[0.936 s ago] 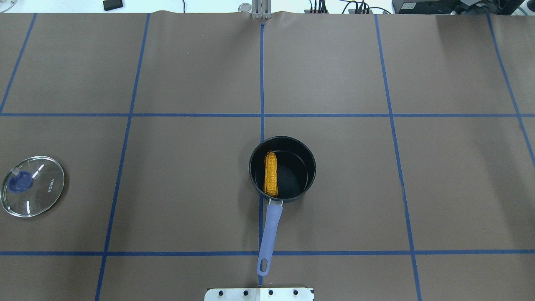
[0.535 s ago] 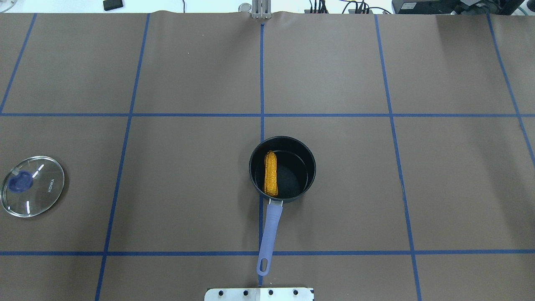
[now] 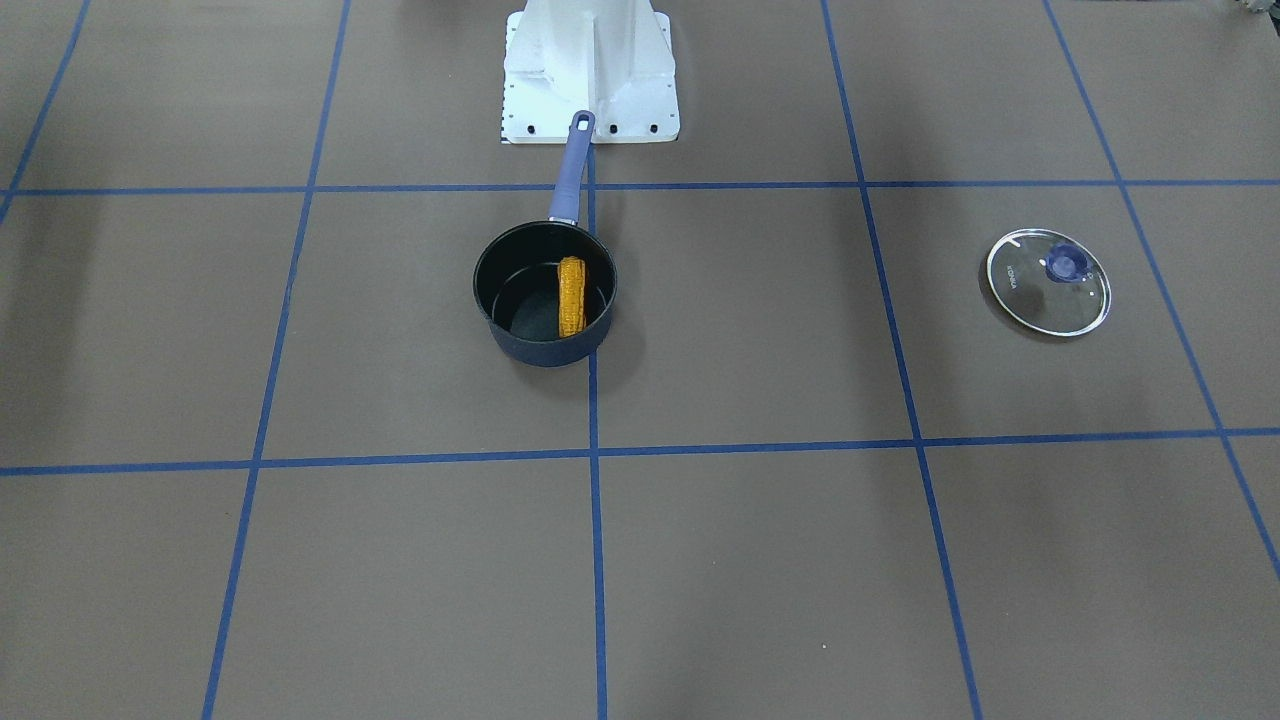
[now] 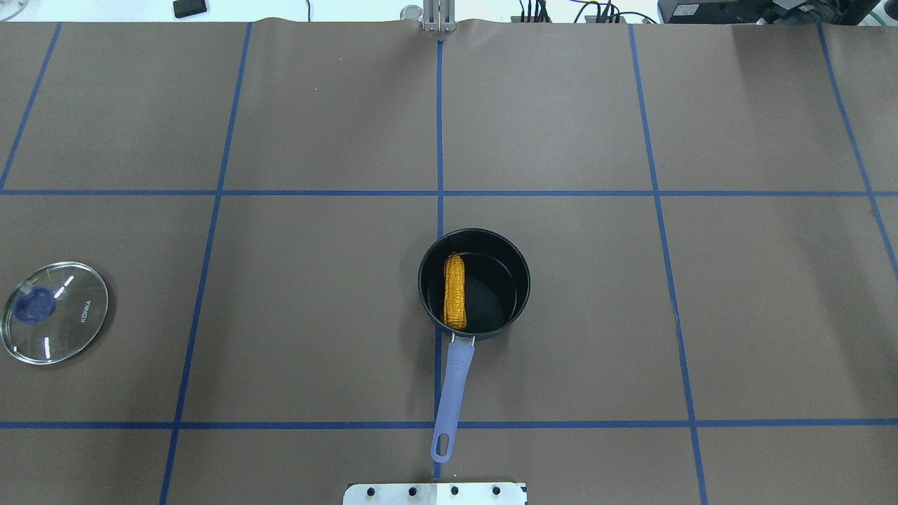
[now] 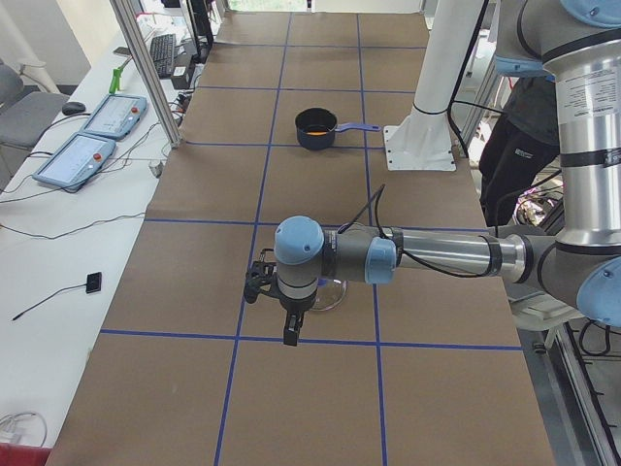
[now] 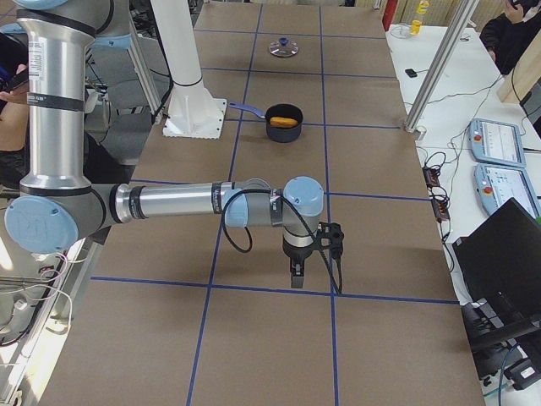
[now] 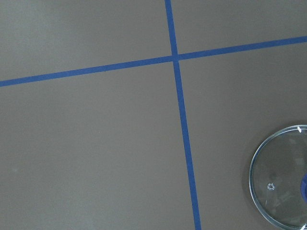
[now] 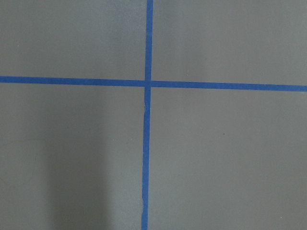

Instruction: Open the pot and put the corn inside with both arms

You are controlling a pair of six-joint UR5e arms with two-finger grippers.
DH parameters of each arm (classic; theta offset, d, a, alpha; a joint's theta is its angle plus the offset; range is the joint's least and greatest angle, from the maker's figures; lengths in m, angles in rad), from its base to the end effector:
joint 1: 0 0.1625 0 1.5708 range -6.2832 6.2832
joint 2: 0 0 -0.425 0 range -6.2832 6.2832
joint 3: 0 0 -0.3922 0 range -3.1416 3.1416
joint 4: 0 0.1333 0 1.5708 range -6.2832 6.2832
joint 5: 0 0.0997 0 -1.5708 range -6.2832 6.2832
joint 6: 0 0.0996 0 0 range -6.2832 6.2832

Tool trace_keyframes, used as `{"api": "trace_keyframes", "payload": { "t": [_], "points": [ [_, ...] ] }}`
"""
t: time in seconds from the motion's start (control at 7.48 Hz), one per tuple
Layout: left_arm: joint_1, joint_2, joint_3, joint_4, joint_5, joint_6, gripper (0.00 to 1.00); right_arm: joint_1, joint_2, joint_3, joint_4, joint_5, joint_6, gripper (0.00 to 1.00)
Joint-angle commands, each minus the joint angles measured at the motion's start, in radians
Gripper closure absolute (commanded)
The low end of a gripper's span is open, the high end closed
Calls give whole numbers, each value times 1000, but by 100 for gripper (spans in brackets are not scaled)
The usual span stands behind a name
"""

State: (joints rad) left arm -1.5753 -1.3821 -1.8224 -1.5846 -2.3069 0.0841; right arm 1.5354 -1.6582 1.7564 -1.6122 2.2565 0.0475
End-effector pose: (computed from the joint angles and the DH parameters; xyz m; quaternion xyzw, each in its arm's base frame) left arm -0.0683 -0.4165 0.6213 0.0517 0.3576 0.0509 0.9311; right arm 0.0540 -0.4593 0.6187 0.0128 -0.3369 -0.0039 0.9415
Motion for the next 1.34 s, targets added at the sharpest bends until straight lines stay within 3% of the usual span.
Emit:
{"api": "trace_keyframes", "payload": {
  "t": [0.0,1.2],
  "points": [
    [1,0,0,0,0,0,2,-8,0,0,0,0,0,0],
    [3,0,0,0,0,0,2,-23,5,0,0,-2,0,0]
  ]
}}
